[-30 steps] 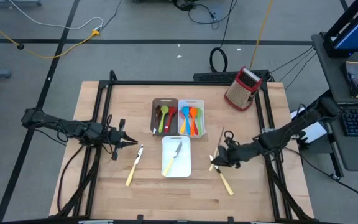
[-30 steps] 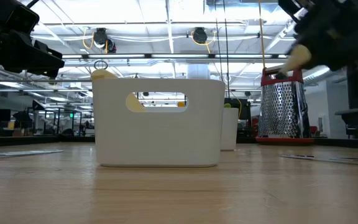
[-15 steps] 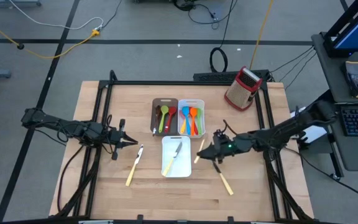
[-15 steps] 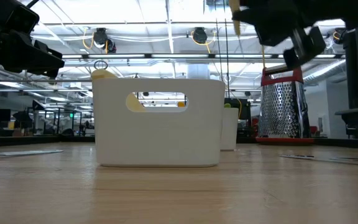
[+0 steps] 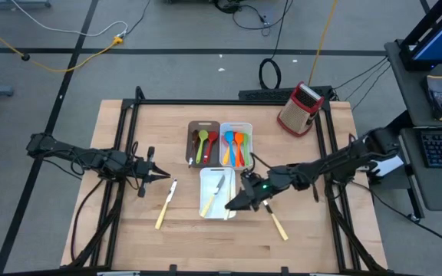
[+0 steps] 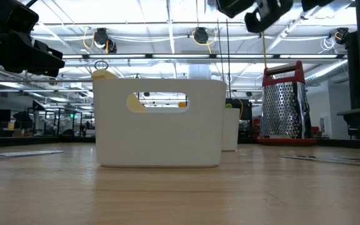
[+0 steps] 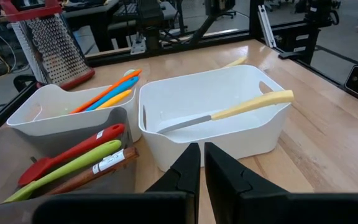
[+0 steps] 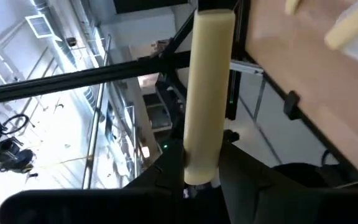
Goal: Pick & Place Kitchen Items
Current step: Put the yellow knife into the bottom white bin
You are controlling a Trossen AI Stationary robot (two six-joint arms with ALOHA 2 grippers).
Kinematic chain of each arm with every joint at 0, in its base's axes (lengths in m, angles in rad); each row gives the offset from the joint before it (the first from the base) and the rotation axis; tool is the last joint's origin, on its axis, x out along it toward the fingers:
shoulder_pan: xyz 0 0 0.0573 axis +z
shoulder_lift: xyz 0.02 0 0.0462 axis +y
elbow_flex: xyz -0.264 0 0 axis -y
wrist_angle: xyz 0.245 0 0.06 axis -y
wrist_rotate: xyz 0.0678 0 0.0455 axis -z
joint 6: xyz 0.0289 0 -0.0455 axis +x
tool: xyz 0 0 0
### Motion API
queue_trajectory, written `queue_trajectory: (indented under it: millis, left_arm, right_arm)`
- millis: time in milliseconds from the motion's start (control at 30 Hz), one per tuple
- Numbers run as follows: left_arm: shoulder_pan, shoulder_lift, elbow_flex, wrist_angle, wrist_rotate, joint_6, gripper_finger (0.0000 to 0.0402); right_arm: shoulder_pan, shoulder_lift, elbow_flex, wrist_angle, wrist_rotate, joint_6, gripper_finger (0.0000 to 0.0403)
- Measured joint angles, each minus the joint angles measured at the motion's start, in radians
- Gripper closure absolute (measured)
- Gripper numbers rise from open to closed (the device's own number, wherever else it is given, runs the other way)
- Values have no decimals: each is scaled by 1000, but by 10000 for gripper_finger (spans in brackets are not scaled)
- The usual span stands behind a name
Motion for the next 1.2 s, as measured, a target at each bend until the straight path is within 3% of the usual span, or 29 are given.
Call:
queue_trajectory:
  millis: [600,1200]
  left_arm:
    - [0,0,0,-1,0,2,373]
    - [0,0,0,-3,2,28,373]
  right_arm:
    - [11,125,60,18,-94,309,336]
    - [8,282,138,94,-206,408,336]
